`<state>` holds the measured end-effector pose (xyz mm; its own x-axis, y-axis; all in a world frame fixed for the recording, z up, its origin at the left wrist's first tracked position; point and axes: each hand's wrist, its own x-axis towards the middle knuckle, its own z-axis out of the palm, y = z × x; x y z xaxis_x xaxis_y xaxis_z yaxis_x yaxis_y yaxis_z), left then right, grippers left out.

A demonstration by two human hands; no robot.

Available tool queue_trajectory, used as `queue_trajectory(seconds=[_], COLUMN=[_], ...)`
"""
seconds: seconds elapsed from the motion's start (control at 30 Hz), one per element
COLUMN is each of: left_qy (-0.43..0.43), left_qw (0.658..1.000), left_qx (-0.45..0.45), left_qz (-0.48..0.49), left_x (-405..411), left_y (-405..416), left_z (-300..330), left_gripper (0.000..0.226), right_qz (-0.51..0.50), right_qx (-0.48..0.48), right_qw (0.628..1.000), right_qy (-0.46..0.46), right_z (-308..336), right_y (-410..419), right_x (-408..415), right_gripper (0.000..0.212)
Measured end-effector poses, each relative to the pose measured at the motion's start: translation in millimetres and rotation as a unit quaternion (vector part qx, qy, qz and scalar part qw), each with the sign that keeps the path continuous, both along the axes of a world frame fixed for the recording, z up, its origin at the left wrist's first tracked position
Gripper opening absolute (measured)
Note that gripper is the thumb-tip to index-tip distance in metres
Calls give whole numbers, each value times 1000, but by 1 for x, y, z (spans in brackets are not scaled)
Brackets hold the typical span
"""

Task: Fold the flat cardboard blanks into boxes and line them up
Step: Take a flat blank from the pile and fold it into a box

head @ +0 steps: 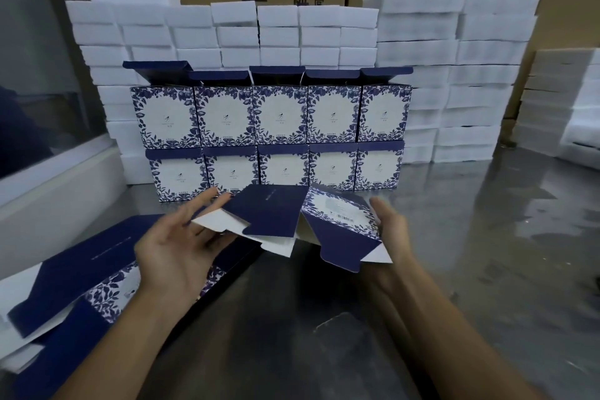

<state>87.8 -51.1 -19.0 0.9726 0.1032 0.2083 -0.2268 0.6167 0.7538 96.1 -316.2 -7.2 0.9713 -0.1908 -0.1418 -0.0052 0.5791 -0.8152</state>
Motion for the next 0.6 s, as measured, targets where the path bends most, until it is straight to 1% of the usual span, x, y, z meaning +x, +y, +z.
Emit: queue_trajectory(seconds=[0.07,0.1,0.13,0.2,0.27,0.3,0.37,0.4,0.43,0.5,0.53,0.6], left_qy=[3,8,9,-5,-10,-15,-35,-44,-53,-71,-76,-84], left_qw=[1000,999,995,980,974,974,970,968,966,963,962,959], left_qx=[1,23,68,153,169,173,203,219,233,253,260,270], left_qz=[27,46,73,129,150,148,129,114,96,53,34,17], left_x=[4,5,6,6,4,3,0,-2,-4,-9,-12,-14], left_y=[-3,-5,-7,-10,-11,-11,-17,-21,-27,-40,-46,-52], left_z=[-1,-2,-3,-5,-4,-4,-4,-5,-6,-10,-11,-12], left_gripper=[37,36,36,39,37,33,27,30,36,50,55,58], right_qz=[9,-1,-3,13,21,20,25,38,50,77,93,106], right_qx=[52,69,76,69,59,48,15,4,-8,-62,-102,-171], right_qw=[999,998,997,997,996,996,996,995,994,989,983,966], right_qy=[-10,-9,-11,-33,-58,-66,-80,-91,-99,-109,-119,-160], right_z=[0,-2,-2,-3,-7,-10,-12,-13,-13,-14,-14,-17], right_y=[12,16,20,23,22,21,25,31,38,52,57,62], right_x=[-2,-1,-2,-1,1,2,1,-1,-3,-8,-12,-14], right_gripper=[40,47,51,49,44,46,62,64,62,55,57,73])
